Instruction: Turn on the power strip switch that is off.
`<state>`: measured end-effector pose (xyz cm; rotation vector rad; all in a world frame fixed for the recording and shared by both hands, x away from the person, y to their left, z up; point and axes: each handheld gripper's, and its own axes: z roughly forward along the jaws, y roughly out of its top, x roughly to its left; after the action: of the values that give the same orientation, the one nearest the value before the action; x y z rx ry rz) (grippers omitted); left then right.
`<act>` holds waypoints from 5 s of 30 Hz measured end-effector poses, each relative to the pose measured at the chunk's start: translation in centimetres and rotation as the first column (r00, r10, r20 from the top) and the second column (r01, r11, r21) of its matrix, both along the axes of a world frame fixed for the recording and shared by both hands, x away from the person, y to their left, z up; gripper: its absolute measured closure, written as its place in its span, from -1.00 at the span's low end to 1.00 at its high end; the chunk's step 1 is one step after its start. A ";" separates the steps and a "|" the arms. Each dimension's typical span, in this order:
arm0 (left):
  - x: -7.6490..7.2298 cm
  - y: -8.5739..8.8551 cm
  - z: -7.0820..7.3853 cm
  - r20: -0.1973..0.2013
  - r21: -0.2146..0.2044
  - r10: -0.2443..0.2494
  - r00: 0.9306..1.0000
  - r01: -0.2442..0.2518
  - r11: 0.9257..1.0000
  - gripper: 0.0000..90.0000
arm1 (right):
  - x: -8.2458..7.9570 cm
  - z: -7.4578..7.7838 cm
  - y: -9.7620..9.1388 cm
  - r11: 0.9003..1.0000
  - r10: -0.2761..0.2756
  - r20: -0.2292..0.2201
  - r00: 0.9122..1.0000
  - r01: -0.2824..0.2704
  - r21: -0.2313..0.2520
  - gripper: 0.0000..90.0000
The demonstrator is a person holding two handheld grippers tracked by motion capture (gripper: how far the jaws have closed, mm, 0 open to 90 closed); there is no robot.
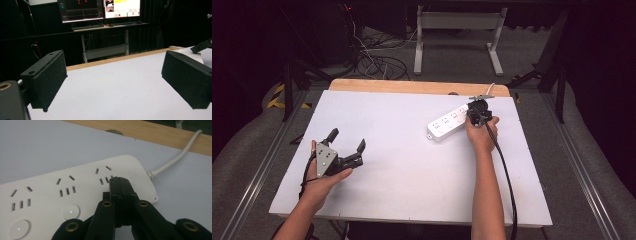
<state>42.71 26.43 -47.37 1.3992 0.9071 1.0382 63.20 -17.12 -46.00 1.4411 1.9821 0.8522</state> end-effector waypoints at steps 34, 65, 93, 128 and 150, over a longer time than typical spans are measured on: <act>0.0 0.2 0.1 -0.001 -0.009 0.007 1.000 -0.008 1.000 -0.84 | -9.3 4.0 -2.7 0.974 0.159 0.260 0.952 -0.194 0.114 1.00; -0.1 0.2 0.1 0.002 -0.004 0.012 1.000 -0.012 1.000 -0.82 | -22.2 4.4 -6.5 0.942 0.052 0.571 0.820 -0.231 0.245 0.91; 0.0 0.2 0.1 0.001 -0.004 0.005 1.000 -0.005 1.000 -0.82 | -21.6 4.2 -6.0 0.958 -0.042 0.537 0.843 -0.118 0.261 -0.77; -0.5 0.7 0.1 -0.002 -0.013 0.015 1.000 -0.015 1.000 -0.84 | -20.4 3.8 -5.1 0.958 0.041 0.502 0.864 -0.177 0.226 -0.69; -0.3 0.5 0.1 -0.001 -0.008 0.008 1.000 -0.008 1.000 -0.84 | -20.7 3.7 -5.1 0.962 0.045 0.493 0.869 -0.171 0.214 -0.63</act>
<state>42.42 26.92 -47.28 1.3904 0.9179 1.0384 42.53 -22.23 -42.30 1.1001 1.6197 1.4062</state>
